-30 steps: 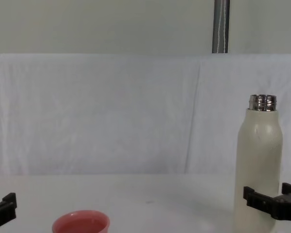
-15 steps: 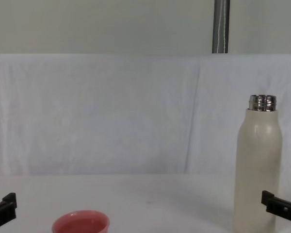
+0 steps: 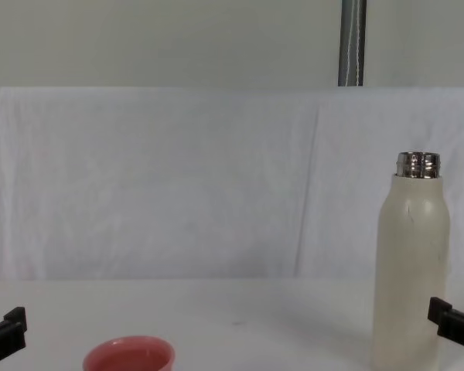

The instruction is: Grasp the thermos with one hand and pour water into the cup lid.

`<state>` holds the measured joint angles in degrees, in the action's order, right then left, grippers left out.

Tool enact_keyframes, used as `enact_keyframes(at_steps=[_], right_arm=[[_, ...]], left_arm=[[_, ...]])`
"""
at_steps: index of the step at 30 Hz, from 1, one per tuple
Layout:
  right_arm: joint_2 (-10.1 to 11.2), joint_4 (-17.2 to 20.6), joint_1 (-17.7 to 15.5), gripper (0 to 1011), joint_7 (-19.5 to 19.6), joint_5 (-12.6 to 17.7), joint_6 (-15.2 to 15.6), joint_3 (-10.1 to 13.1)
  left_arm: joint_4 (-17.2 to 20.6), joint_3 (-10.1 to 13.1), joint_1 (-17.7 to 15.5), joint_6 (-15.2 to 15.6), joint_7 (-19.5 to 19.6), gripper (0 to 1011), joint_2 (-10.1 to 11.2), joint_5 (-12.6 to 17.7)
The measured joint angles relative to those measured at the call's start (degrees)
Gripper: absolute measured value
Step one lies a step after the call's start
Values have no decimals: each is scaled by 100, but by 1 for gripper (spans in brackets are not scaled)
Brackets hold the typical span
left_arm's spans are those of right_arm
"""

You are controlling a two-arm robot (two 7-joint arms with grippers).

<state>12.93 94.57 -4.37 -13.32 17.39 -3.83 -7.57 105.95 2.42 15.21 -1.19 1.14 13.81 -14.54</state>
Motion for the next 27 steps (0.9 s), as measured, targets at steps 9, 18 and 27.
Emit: enact_keyframes(at_steps=[9,18,27], right_arm=[[-1,69,-219,1001,3,-136,-186,-143],[29,83,-298,1001,-161,-116,-262,-253],[89,107,-313,1001,-267,-55,-241,-374]], left_arm=[[0,0,0,0,0,1001,0,0],[0,0,0,0,0,1001,0,-1],[0,0,0,0,0,1001,0,0]])
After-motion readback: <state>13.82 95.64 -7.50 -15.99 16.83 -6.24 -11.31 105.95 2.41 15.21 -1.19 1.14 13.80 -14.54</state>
